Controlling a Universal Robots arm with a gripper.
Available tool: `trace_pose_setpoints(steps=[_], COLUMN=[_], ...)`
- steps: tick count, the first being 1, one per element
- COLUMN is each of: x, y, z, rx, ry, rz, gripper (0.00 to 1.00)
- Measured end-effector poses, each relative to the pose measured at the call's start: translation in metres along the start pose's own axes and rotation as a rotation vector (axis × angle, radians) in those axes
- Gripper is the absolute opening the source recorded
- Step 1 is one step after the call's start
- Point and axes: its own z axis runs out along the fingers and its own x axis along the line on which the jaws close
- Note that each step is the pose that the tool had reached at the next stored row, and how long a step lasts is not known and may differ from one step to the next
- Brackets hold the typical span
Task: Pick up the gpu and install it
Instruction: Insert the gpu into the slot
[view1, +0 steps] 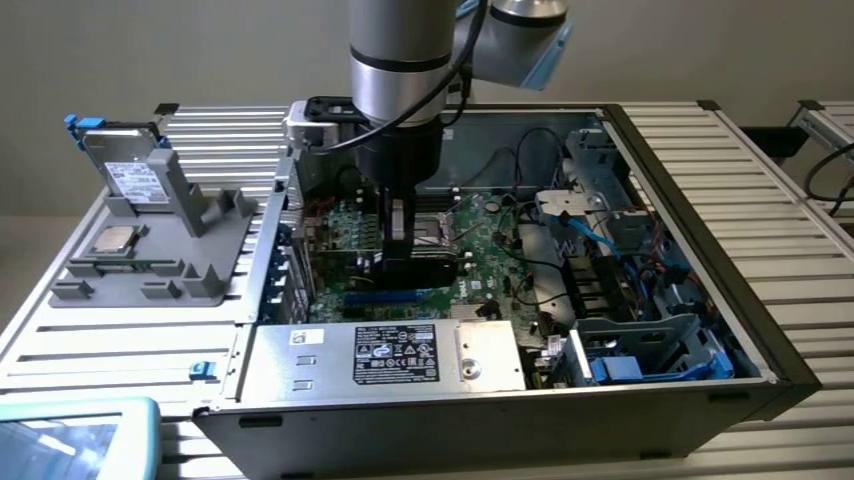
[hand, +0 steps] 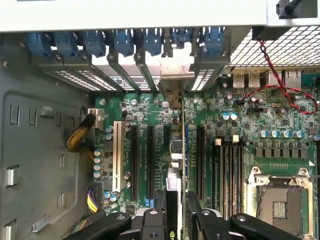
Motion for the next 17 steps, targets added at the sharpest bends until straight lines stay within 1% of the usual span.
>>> trace_pose_setpoints(steps=[1,3,5,9,14,17], x=[-0.0005,-0.002,-0.0038,-0.0039,-0.0043,-0.0043], y=[0.0,0.0001,0.0005,0.0005,0.0049,0.0056], z=[0.0002,0.0012,0.0026,0.0027,0.0031,0.0033], rx=[-0.0001,-0.0001,-0.0002,-0.0001,-0.0001,-0.0002], ry=[0.0027,0.0054,0.0056,0.0056,0.0056,0.0057], rz=[0.0,0.001,0.002,0.001,0.002,0.001], gripper=[0.27,0.27,0.27,0.27,0.27,0.27])
